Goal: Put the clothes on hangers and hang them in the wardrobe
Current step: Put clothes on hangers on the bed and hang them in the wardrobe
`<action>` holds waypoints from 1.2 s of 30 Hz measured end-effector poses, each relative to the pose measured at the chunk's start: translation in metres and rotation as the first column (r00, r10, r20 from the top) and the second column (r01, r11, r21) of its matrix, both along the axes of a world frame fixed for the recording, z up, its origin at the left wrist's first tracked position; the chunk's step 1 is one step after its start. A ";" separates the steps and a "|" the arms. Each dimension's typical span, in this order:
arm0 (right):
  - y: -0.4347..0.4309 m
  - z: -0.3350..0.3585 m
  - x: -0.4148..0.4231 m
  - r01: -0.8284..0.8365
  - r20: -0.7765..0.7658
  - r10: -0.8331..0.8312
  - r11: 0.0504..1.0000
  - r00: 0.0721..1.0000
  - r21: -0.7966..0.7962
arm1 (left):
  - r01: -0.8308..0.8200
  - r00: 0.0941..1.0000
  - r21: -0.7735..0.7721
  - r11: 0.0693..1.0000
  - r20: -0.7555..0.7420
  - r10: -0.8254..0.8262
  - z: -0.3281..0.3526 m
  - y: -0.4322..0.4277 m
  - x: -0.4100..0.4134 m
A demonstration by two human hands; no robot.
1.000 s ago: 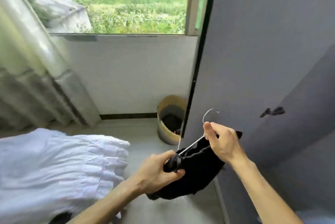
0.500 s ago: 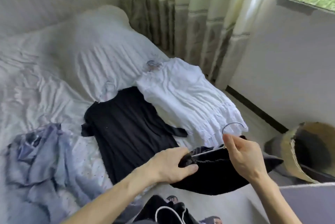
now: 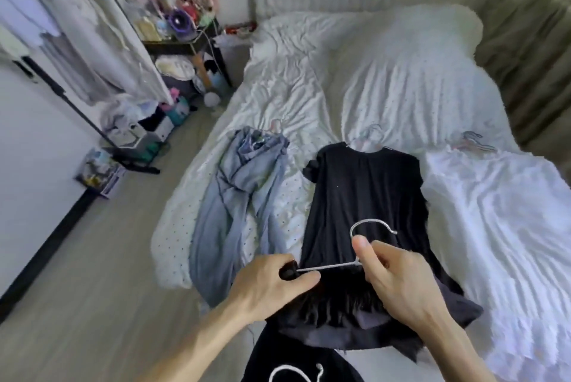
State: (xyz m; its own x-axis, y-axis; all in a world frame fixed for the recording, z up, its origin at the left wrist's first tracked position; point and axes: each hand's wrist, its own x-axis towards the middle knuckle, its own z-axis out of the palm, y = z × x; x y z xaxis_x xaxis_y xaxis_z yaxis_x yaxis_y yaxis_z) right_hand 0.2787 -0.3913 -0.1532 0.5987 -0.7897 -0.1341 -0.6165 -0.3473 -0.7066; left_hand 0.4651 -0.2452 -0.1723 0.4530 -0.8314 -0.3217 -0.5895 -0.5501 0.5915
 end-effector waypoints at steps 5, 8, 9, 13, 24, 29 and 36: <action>0.007 0.009 0.048 -0.236 0.161 0.273 0.947 0.948 -0.218 | -0.189 0.972 -0.138 0.972 0.118 0.205 0.036 0.049 0.045; 0.009 0.008 0.075 -0.279 0.163 0.338 0.912 0.927 -0.300 | -0.238 0.936 -0.221 0.946 0.207 0.284 0.068 0.070 0.081; 0.008 0.009 0.083 -0.291 0.151 0.345 0.911 0.926 -0.293 | -0.251 0.918 -0.241 0.937 0.249 0.310 0.079 0.075 0.093; 0.006 0.017 0.106 -0.323 0.151 0.348 0.931 0.925 -0.169 | -0.246 0.863 -0.290 0.925 0.369 0.345 0.111 0.080 0.138; -0.036 0.041 0.207 -0.201 0.207 0.242 0.959 0.948 -0.201 | -0.265 0.822 -0.437 0.859 0.364 0.439 0.164 0.041 0.297; -0.071 0.051 0.301 -0.092 0.249 0.132 0.982 0.960 -0.166 | -0.223 0.846 -0.488 0.844 0.333 0.416 0.160 -0.017 0.407; -0.127 0.018 0.410 0.060 0.173 -0.059 0.998 0.983 0.003 | -0.245 0.908 -0.393 0.886 0.228 0.352 0.099 -0.120 0.529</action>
